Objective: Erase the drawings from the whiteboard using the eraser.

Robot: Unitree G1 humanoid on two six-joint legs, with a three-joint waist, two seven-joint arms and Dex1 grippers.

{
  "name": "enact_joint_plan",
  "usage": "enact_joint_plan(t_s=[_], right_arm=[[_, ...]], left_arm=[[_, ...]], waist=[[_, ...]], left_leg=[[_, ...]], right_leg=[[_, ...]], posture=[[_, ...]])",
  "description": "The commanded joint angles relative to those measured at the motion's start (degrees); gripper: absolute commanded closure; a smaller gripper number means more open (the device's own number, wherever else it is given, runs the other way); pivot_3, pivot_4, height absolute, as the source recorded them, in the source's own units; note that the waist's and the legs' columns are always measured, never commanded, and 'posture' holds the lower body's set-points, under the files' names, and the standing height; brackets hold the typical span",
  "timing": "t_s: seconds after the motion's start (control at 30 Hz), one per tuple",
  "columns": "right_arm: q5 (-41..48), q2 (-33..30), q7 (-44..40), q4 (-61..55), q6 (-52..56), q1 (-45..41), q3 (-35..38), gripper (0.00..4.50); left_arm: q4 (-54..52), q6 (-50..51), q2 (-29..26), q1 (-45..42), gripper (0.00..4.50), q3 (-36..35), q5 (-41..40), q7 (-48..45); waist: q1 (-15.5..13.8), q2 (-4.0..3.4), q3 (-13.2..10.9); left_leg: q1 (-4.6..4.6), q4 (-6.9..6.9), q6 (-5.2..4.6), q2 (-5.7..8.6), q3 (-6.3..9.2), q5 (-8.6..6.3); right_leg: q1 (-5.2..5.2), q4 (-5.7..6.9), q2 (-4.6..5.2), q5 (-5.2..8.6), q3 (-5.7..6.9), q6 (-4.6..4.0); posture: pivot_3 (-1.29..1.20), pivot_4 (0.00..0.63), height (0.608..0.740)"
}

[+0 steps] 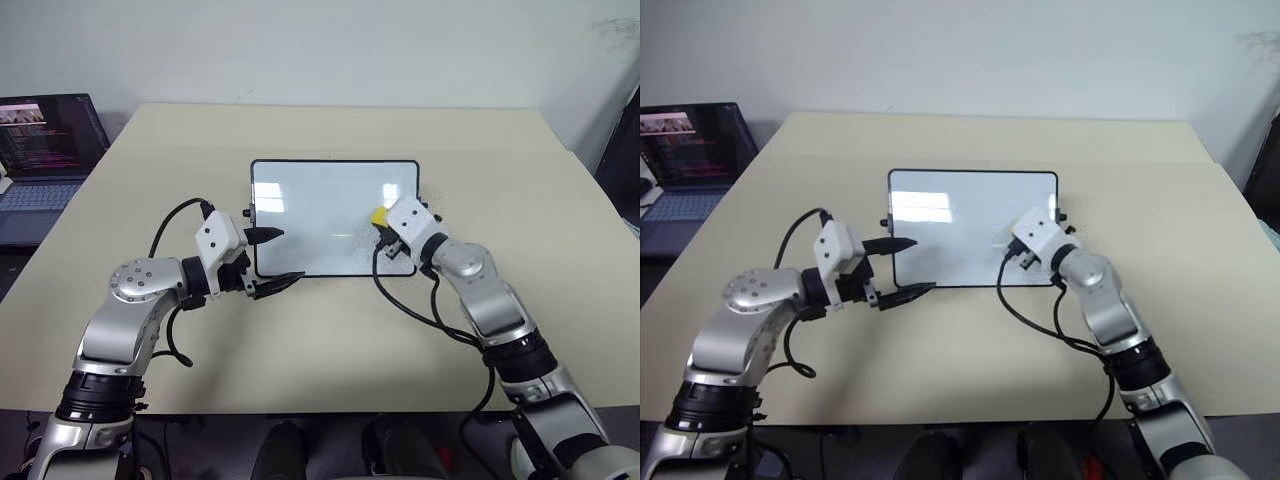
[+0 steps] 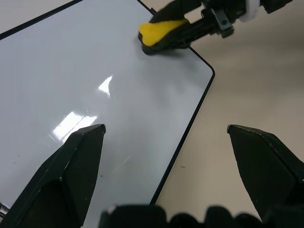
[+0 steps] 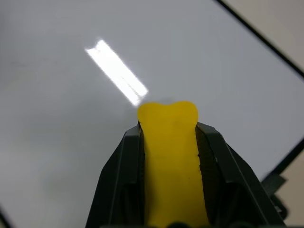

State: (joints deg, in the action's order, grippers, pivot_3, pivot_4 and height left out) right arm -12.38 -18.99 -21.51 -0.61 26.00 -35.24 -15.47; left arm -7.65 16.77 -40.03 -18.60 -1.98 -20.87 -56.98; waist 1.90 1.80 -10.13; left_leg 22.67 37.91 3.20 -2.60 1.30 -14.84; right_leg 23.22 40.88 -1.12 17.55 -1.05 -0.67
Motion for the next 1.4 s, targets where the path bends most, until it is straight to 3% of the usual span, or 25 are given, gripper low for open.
enact_joint_plan(t_s=[0.03,0.33,0.6,0.9,1.07,1.23,1.4], right_arm=[[-1.04,-0.35,1.86,0.62,-0.72,-1.07,2.17,3.38],[0.48,-4.81,-9.39,-3.40,6.96,4.16,-1.62,3.38],[-1.66,-2.23,0.43,-0.19,1.52,-0.26,3.29,3.38],[0.76,-5.32,-10.02,-4.96,6.93,4.15,-0.83,3.38],[0.33,-5.36,-11.33,-8.68,8.54,6.38,-1.82,3.38],[2.50,-4.25,-8.48,-18.45,12.04,10.31,5.00,3.38],[5.09,-2.84,-5.85,-32.79,20.80,22.29,13.50,3.38]], left_arm=[[-1.30,-1.08,-0.21,-0.47,0.00,-0.55,-0.12,-0.11],[-0.94,-1.15,-0.03,-1.11,0.00,-0.11,-0.37,-0.79],[-1.15,-0.79,0.35,-1.45,0.00,0.36,-0.84,-1.67],[-0.99,-0.44,0.59,-1.98,0.00,0.62,-0.93,-1.94],[-1.63,0.42,1.13,-2.12,0.00,1.28,-2.04,-3.19],[-1.51,0.11,1.50,-3.84,0.00,3.57,-2.99,-6.80],[1.36,-2.06,3.95,-8.55,0.00,6.72,-1.71,-9.06]], waist=[[-0.06,0.00,0.00],[-0.08,0.04,0.03],[0.02,0.04,0.02],[-0.07,0.04,0.03],[0.19,0.04,0.03],[-0.13,0.02,0.01],[-0.92,0.02,0.00]], left_leg=[[0.01,0.00,0.00,0.00,0.00,0.00],[-0.06,-0.01,0.00,0.00,0.02,0.00],[-0.18,0.00,-0.03,0.00,-0.02,0.04],[-0.10,-0.04,-0.04,-0.01,-0.01,0.03],[-0.16,-0.04,-0.04,0.00,-0.02,0.03],[-0.04,-0.04,-0.03,0.00,-0.01,0.03],[0.24,-0.05,-0.01,0.02,0.02,0.02]], right_leg=[[0.00,-0.01,0.00,0.00,0.01,-0.01],[-0.07,-0.03,0.03,0.00,0.00,-0.01],[-0.10,0.02,-0.06,0.06,-0.05,0.11],[-0.09,-0.04,-0.05,0.01,-0.04,0.04],[-0.08,-0.01,-0.08,0.06,-0.05,0.12],[-0.04,-0.03,-0.08,0.07,0.00,0.14],[0.02,-0.26,-0.02,0.02,0.13,0.04]], posture=[[0.00,0.150,0.740],[0.00,0.150,0.740],[0.00,0.150,0.740],[0.00,0.150,0.740],[0.00,0.150,0.740],[0.00,0.150,0.740],[0.00,0.150,0.740]])
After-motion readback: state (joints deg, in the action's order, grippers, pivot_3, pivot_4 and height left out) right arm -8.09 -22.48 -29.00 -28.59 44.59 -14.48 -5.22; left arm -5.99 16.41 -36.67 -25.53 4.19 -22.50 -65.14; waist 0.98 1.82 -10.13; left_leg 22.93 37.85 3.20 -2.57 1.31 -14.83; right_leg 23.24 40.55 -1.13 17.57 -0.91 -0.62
